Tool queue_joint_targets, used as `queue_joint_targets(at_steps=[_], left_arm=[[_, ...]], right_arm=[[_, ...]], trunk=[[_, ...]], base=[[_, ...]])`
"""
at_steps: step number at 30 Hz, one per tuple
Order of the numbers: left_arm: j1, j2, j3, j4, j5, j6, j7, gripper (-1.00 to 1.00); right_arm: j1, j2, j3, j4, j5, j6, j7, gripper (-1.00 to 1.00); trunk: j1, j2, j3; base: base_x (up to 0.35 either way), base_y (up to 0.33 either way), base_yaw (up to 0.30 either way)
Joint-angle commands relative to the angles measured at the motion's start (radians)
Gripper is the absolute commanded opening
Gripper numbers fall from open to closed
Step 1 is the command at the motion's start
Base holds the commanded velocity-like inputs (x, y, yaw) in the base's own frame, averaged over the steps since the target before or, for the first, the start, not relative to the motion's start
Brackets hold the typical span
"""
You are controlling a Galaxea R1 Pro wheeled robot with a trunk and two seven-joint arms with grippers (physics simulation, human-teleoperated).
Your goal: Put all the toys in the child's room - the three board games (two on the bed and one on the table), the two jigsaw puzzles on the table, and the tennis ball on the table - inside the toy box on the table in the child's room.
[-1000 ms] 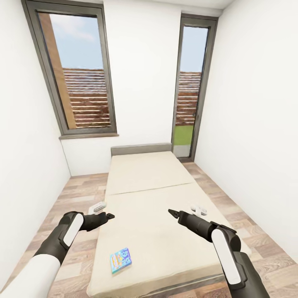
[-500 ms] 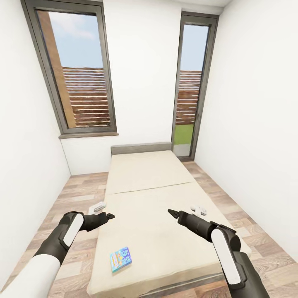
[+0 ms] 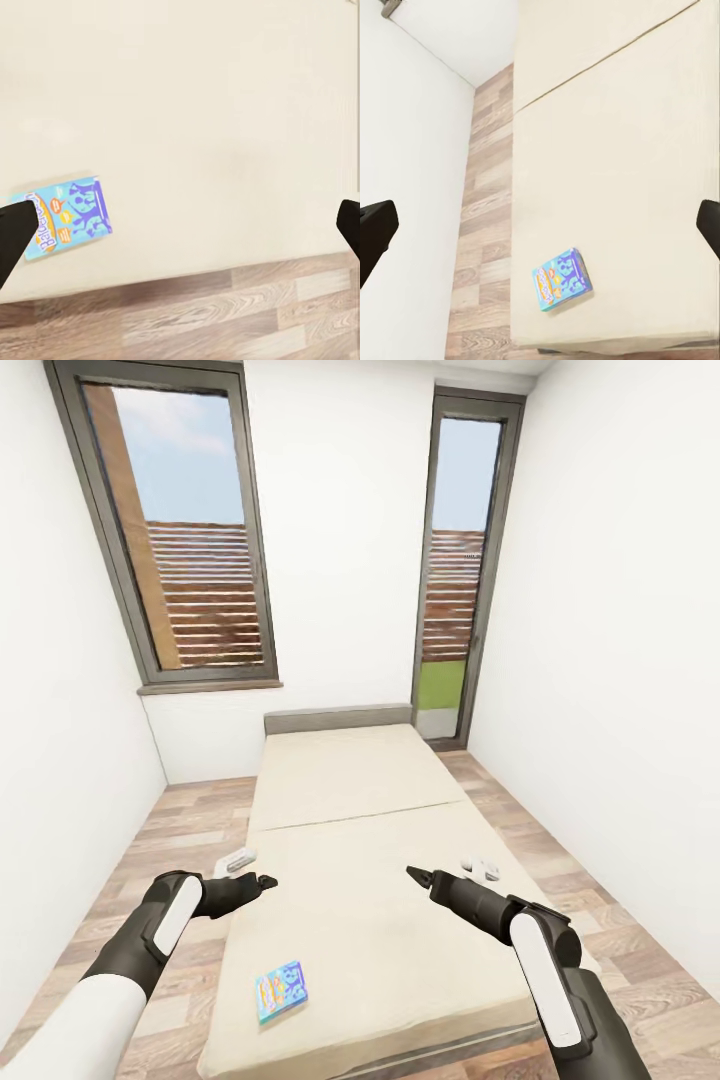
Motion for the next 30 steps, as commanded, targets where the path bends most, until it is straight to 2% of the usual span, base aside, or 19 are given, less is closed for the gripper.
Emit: queue_joint_targets(at_steps=[1,11,18,30], left_arm=[[-0.001,0.0,0.003,-0.001,-0.005,0.005,-0.006,1.0],[-0.001,0.0,0.004,-0.001,-0.004,0.001,-0.006,1.0],[-0.001,0.0,0.004,0.001,-0.001,-0.013,-0.006,1.0],[-0.001,0.0,0.004,0.001,0.0,-0.016,-0.006,1.0]], right_arm=[[-0.001,0.001,-0.002,0.0,0.005,0.005,0.007,1.0],[-0.001,0.001,-0.002,0.0,0.005,0.005,0.007,1.0],[-0.001,0.001,-0.002,0.001,0.005,0.007,0.007,1.0],[-0.001,0.001,-0.002,0.001,0.005,0.007,0.006,1.0]], trunk=[[0.001,-0.002,-0.002],[0.001,-0.002,-0.003],[0.001,-0.002,-0.005],[0.001,-0.002,-0.01]], base=[[0.105,-0.251,0.0],[0.156,-0.105,0.036],[0.077,0.023,0.235],[-0.018,0.003,0.272]])
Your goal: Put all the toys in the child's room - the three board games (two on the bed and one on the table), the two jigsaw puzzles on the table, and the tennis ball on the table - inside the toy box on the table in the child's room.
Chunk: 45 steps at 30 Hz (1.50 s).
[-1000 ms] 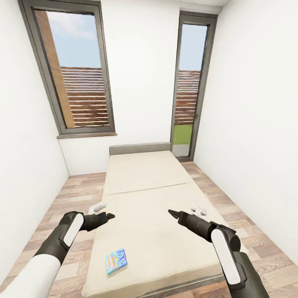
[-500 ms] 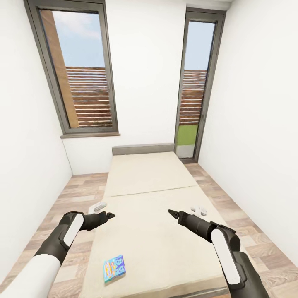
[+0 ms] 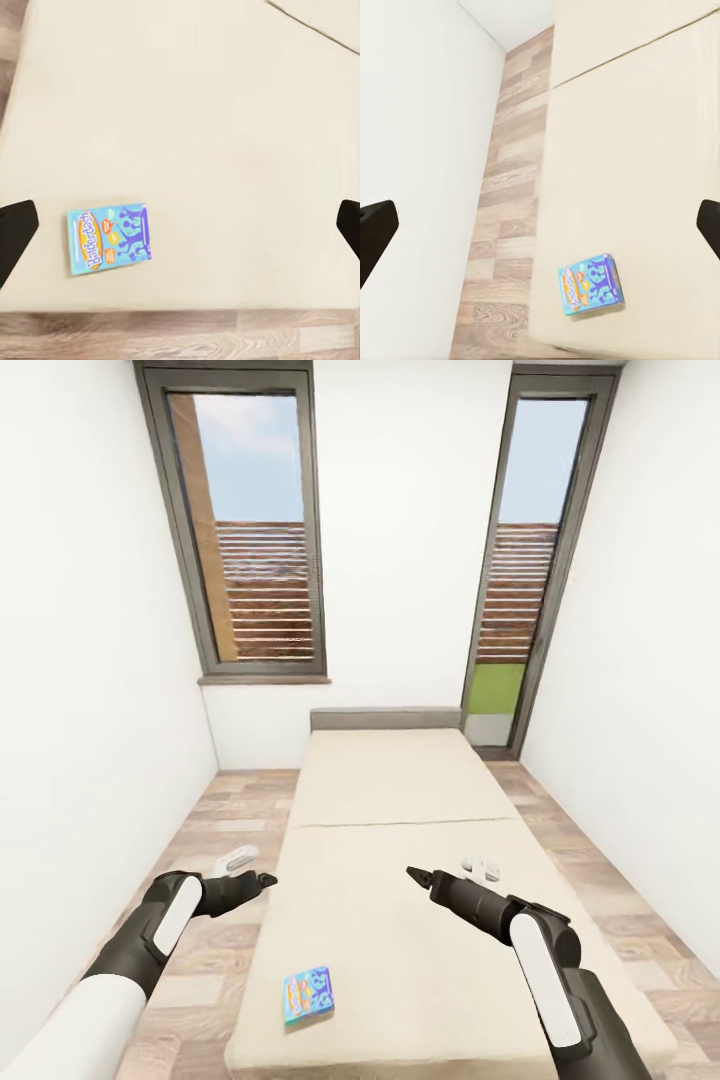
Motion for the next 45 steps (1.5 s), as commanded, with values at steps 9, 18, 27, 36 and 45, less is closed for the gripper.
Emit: queue_joint_targets(at_steps=[9,18,27,36,45], left_arm=[[-0.001,-0.003,0.002,0.0,-0.007,0.005,-0.005,1.0],[-0.001,-0.011,0.001,0.0,-0.009,0.006,-0.006,1.0],[-0.001,-0.013,0.001,0.0,-0.011,0.007,-0.006,1.0],[-0.001,-0.013,0.001,0.0,-0.011,0.007,-0.007,1.0],[-0.001,-0.013,0.001,0.0,-0.011,0.005,-0.007,1.0]], right_arm=[[-0.001,0.001,-0.002,-0.001,0.006,0.005,0.008,1.0],[-0.001,0.001,-0.002,-0.002,0.006,0.004,0.01,1.0],[-0.001,0.001,-0.002,-0.002,0.006,0.004,0.01,1.0],[-0.001,0.001,-0.002,-0.002,0.005,0.004,0.013,1.0],[-0.001,0.0,-0.002,-0.002,0.004,0.004,0.019,1.0]], trunk=[[0.001,-0.002,-0.006],[0.001,-0.002,-0.01],[0.001,-0.002,-0.011],[0.001,-0.002,-0.011],[0.001,-0.002,-0.011]], base=[[0.021,-0.065,0.275],[0.04,-0.116,0.273],[0.004,-0.169,0.085],[0.0,-0.049,0.007],[0.0,-0.003,0.0]])
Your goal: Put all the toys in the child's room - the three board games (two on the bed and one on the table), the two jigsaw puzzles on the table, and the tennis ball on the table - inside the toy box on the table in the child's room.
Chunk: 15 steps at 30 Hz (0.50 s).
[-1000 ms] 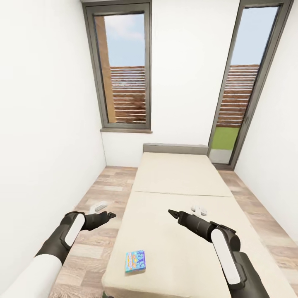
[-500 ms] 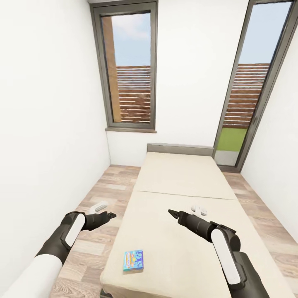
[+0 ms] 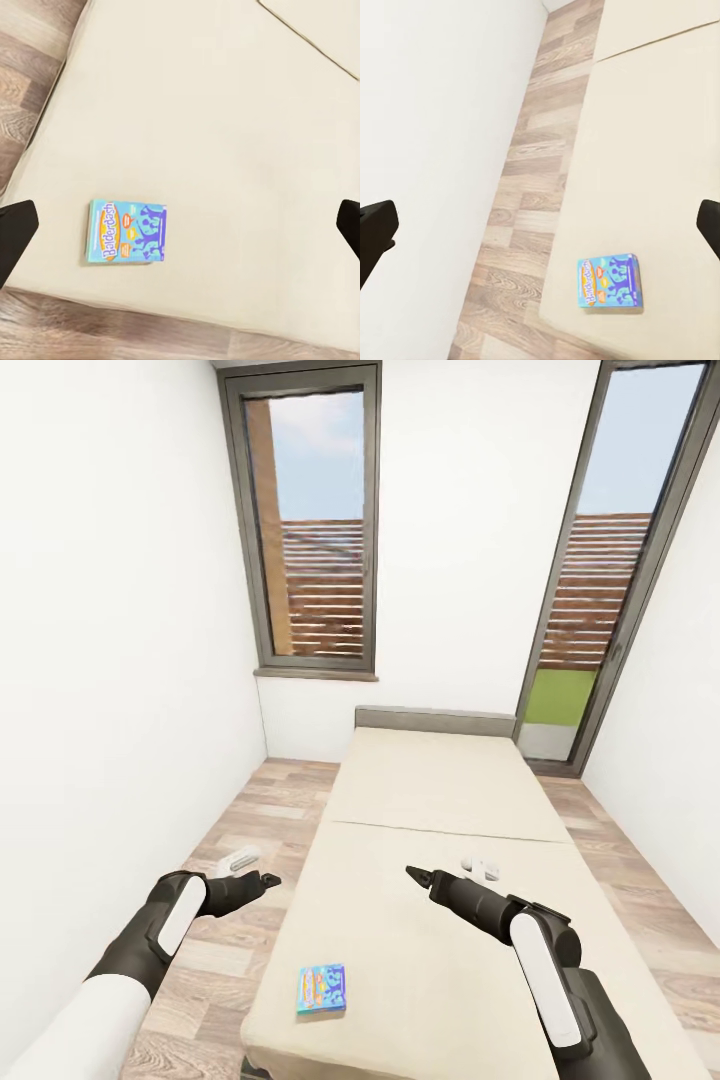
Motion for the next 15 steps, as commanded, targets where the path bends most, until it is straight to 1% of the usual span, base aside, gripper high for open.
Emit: queue_joint_targets(at_steps=[1,6,9,11,15], left_arm=[[-0.001,0.0,0.003,0.0,-0.005,0.005,-0.006,1.0],[0.0,-0.001,0.003,0.0,-0.005,0.005,-0.006,1.0],[0.0,-0.001,0.003,0.0,-0.005,0.005,-0.006,1.0],[0.0,-0.001,0.003,0.0,-0.005,0.005,-0.006,1.0],[0.0,-0.001,0.003,0.0,-0.005,0.005,-0.006,1.0]], right_arm=[[-0.001,0.001,-0.002,-0.001,0.006,0.006,0.008,1.0],[-0.001,0.001,-0.002,-0.001,0.006,0.006,0.007,1.0],[-0.001,0.001,-0.002,-0.001,0.006,0.006,0.007,1.0],[-0.001,0.001,-0.002,-0.001,0.006,0.006,0.007,1.0],[-0.001,0.001,-0.002,-0.001,0.006,0.006,0.007,1.0]], trunk=[[0.001,-0.002,-0.002],[0.001,-0.002,-0.002],[0.001,-0.002,-0.002],[0.001,-0.002,-0.002],[0.001,-0.002,-0.002]], base=[[0.0,0.0,0.0],[0.0,-0.004,0.0],[0.0,-0.07,0.0],[0.0,-0.148,0.0],[0.0,-0.237,-0.027]])
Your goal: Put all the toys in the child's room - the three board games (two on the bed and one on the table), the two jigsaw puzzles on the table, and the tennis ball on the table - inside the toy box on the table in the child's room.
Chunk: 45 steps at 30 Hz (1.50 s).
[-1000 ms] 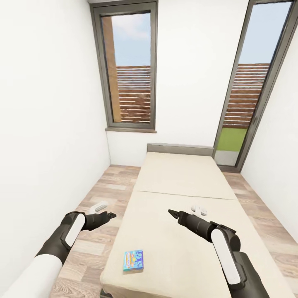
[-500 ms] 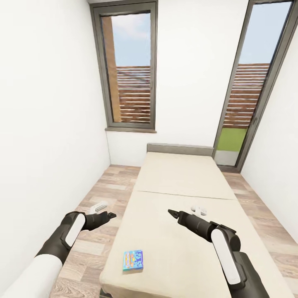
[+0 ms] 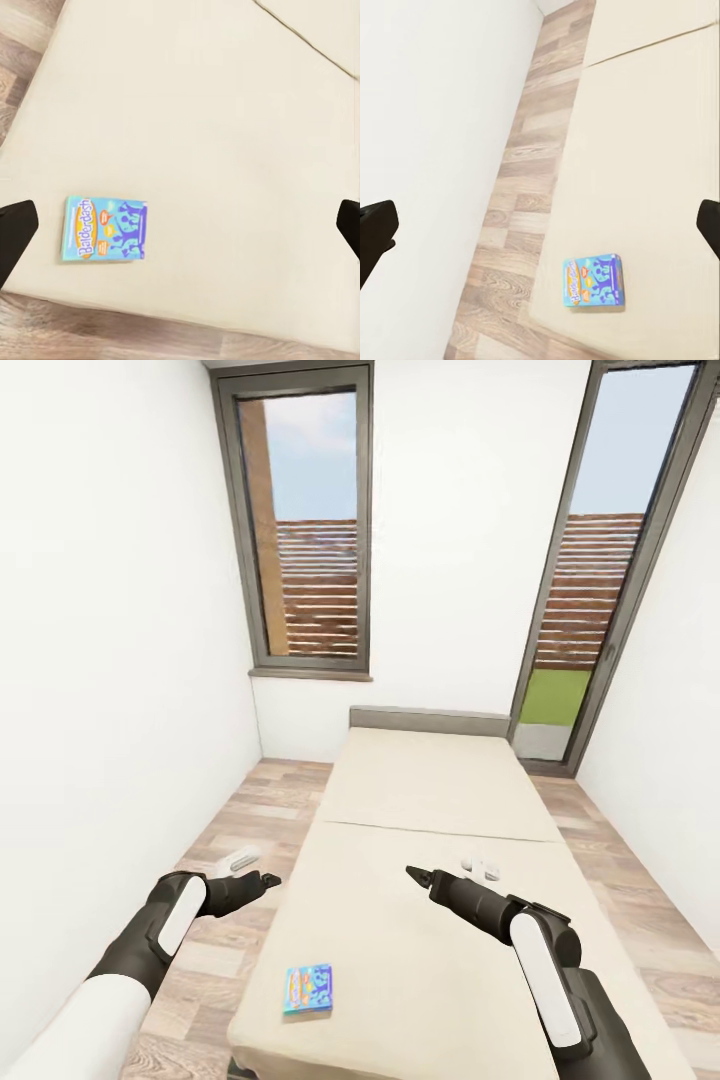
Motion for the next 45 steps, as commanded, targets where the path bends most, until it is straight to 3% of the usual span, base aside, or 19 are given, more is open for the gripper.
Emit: queue_joint_targets(at_steps=[1,23,45], left_arm=[[-0.001,0.0,0.003,-0.001,-0.005,0.006,-0.006,1.0],[-0.001,0.001,0.003,-0.001,-0.003,0.005,-0.006,1.0],[-0.001,0.001,0.003,-0.001,-0.005,0.005,-0.006,1.0]], right_arm=[[-0.001,0.001,-0.002,0.0,0.006,0.005,0.008,1.0],[-0.001,0.001,-0.002,0.0,0.006,0.005,0.008,1.0],[-0.001,0.001,-0.002,0.0,0.006,0.005,0.008,1.0]], trunk=[[0.001,-0.002,-0.002],[0.001,-0.002,0.023],[0.001,-0.002,0.026]], base=[[0.0,-0.231,-0.095],[0.0,-0.007,-0.178],[0.044,0.046,-0.016]])
